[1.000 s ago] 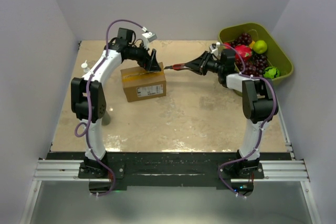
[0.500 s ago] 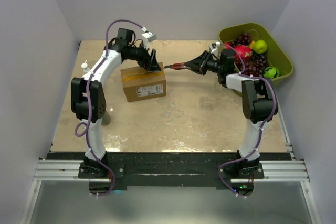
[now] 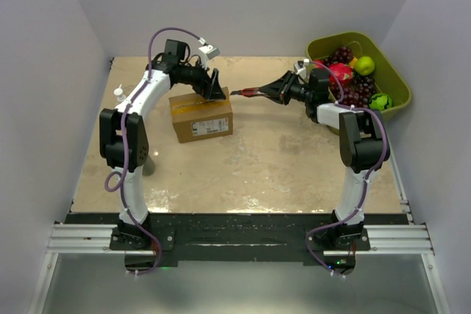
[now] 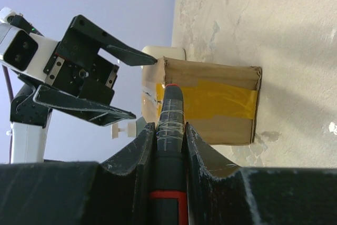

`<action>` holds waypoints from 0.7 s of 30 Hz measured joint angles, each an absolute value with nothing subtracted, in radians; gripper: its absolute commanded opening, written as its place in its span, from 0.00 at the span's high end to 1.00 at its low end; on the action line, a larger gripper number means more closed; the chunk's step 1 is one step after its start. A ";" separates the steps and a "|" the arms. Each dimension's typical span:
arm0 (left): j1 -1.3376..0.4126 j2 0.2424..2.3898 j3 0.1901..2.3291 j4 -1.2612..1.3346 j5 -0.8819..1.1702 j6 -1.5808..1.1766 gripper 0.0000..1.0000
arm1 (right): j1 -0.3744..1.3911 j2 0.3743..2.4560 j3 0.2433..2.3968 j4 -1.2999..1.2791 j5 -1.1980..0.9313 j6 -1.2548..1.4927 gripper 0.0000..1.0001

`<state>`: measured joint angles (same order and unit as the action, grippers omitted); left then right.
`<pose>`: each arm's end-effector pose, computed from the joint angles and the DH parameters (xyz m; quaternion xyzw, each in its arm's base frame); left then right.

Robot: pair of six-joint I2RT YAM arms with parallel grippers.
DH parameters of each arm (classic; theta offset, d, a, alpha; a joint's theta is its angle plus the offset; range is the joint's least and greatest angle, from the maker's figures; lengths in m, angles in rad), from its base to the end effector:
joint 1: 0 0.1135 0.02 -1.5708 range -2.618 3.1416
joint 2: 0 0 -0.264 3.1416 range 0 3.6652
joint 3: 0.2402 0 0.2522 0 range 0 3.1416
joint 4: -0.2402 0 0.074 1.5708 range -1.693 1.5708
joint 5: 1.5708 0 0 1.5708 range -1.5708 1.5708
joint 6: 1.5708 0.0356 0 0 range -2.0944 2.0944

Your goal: Unpack the express box

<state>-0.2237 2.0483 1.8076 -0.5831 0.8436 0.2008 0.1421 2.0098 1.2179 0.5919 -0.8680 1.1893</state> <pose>0.4425 -0.1280 0.2762 0.3250 0.7989 -0.3850 0.3285 0.4338 0.0895 0.2010 0.1207 0.7414 0.6107 0.2506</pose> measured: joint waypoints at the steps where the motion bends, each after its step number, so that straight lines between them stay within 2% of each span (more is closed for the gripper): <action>1: -0.224 2.048 1.808 -0.583 0.844 0.201 0.16 | 0.142 2.010 1.217 0.591 -0.861 1.189 1.00; 21: -0.224 2.048 1.806 -0.579 0.842 0.201 0.16 | 0.137 2.010 1.215 0.617 -0.848 1.231 1.00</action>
